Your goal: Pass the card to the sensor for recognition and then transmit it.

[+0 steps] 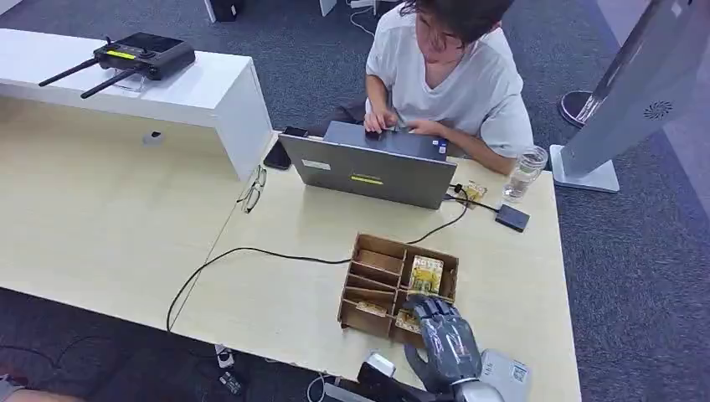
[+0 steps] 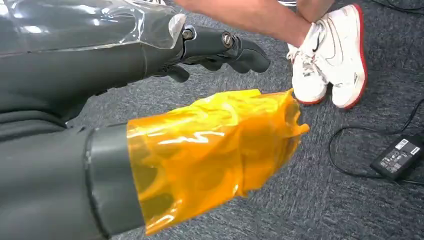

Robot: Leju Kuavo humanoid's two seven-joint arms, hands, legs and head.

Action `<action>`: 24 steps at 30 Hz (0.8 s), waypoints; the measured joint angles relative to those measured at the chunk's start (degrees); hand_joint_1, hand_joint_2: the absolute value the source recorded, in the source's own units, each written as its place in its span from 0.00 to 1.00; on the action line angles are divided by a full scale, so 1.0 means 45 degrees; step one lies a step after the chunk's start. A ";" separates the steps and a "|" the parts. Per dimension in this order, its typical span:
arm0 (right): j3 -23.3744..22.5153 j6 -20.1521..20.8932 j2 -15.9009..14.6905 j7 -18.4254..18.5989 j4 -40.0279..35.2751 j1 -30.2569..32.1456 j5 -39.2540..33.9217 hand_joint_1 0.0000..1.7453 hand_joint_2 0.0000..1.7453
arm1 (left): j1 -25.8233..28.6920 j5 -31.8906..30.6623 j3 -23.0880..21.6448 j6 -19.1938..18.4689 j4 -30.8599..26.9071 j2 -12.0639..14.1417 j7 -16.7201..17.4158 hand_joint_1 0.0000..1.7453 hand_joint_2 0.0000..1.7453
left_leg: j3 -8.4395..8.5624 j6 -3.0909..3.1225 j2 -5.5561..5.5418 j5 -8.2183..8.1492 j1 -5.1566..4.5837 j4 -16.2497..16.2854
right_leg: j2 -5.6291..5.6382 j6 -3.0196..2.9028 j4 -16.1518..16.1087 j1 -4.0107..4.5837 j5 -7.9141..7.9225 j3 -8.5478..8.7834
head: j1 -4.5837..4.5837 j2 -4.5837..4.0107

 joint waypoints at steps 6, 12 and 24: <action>0.0005 -0.0005 0.0146 0.0039 0.0311 -0.0176 -0.0005 0.88 1.00 | -0.0013 -0.0024 -0.0087 0.0000 0.0010 0.0000 0.0000 0.00 0.00 | 0.0005 0.0000 0.0003 0.0001 0.0000 0.0000 | 0.0003 -0.0001 0.0001 0.0000 0.0002 0.0003 | 0.0000 0.0000; 0.0005 -0.0019 0.0209 0.0038 0.0432 -0.0319 -0.0015 0.90 1.00 | -0.0017 0.0024 -0.0116 0.0000 0.0019 0.0000 -0.0039 0.00 0.00 | 0.0003 0.0000 0.0001 0.0001 0.0000 0.0000 | 0.0001 -0.0001 0.0001 0.0000 0.0001 0.0003 | 0.0005 0.0000; 0.0005 -0.0540 0.0282 -0.0054 0.0442 -0.0288 -0.0034 0.99 1.00 | -0.0025 0.0156 -0.0165 0.0005 0.0024 0.0005 -0.0087 0.00 0.00 | 0.0002 0.0000 0.0001 0.0001 0.0000 0.0000 | 0.0001 -0.0001 0.0001 0.0000 0.0001 0.0003 | 0.0000 0.0000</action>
